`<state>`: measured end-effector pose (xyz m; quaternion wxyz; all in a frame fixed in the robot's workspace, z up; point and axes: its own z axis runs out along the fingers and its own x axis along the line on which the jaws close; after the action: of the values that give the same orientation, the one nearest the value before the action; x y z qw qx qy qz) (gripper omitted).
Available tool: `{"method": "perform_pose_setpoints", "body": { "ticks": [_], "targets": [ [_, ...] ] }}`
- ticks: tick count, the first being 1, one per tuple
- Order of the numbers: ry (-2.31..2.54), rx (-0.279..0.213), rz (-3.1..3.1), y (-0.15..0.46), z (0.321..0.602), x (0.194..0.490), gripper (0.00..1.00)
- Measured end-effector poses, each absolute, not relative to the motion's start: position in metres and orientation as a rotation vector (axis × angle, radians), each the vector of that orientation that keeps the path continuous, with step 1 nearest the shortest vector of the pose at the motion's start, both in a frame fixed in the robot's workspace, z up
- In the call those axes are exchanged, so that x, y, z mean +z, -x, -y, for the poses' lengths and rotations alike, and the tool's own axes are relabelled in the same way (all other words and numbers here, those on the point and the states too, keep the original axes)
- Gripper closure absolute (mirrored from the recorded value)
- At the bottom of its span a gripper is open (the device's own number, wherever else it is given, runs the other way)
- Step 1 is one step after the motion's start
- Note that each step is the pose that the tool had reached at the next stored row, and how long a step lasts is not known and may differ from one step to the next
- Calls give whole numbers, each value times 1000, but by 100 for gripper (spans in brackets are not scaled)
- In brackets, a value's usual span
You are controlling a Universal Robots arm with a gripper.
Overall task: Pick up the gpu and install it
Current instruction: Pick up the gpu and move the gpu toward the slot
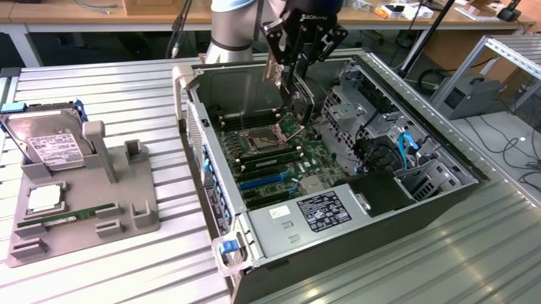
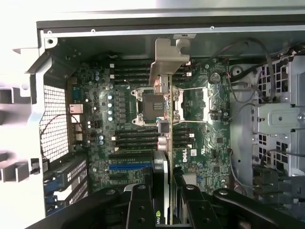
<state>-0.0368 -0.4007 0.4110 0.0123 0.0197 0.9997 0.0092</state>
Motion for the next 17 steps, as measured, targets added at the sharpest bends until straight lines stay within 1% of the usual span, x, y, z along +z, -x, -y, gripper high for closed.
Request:
{"method": "perform_pose_setpoints", "body": {
  "ticks": [4,17],
  "targets": [
    [-61,22,-3116,36,401,400,73],
    [-61,9,-3116,30,401,389,73]
  ]
}}
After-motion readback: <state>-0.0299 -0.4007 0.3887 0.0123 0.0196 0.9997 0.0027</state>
